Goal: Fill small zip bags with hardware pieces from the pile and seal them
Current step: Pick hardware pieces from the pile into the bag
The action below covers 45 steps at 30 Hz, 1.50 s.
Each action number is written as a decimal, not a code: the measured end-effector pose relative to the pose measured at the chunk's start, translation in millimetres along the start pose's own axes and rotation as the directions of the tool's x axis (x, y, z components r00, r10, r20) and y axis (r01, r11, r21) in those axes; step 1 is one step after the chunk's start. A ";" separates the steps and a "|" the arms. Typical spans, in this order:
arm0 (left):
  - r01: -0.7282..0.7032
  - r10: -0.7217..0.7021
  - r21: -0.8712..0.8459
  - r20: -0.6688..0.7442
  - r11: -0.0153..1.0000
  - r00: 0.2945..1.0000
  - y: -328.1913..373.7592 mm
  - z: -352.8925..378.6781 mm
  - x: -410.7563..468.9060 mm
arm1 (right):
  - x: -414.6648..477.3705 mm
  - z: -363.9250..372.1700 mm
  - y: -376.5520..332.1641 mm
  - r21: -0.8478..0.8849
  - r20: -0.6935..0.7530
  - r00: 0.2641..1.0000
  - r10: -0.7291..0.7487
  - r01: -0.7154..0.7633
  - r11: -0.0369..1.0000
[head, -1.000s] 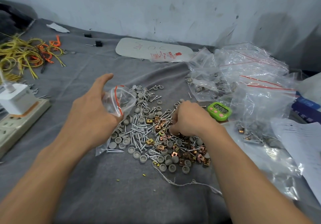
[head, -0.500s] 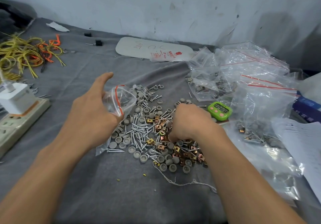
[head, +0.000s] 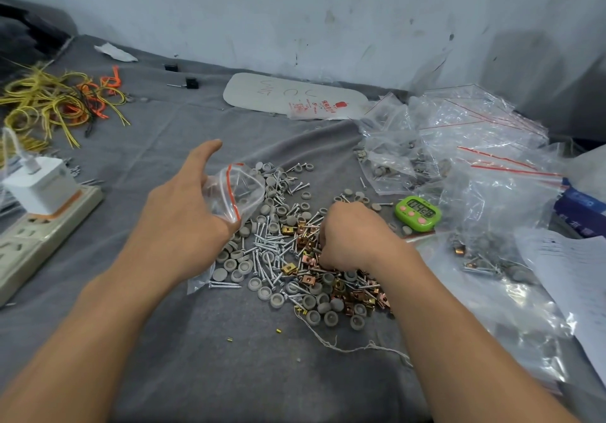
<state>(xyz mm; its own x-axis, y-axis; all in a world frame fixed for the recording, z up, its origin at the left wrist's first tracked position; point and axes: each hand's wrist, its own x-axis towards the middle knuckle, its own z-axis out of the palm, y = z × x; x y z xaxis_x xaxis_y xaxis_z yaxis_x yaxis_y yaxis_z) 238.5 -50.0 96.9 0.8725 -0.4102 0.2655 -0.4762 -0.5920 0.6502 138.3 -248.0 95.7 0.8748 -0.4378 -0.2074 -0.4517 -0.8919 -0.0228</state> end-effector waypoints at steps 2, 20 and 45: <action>0.004 -0.004 -0.003 0.001 1.000 1.000 -0.7 0.7 0.9 | -0.4 -0.8 2.7 0.021 0.029 0.999 -0.023 0.022 1.000; -0.050 0.050 0.002 0.099 0.999 0.994 -0.8 7.6 1.4 | -13.3 -21.6 -22.2 0.756 -0.390 0.920 -0.039 0.344 0.557; 0.047 -0.039 -0.141 0.054 0.989 0.998 8.6 -2.2 -2.4 | -1.2 -4.0 -15.6 0.165 0.031 0.999 -0.032 0.027 0.986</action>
<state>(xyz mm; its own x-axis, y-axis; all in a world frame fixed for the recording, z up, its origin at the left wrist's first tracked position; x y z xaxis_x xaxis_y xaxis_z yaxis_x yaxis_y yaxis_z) 232.5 -52.5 103.4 0.8833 -0.4237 0.2007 -0.4148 -0.5068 0.7557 144.9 -234.0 100.2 0.8831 -0.4049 -0.2371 -0.4508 -0.8723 -0.1895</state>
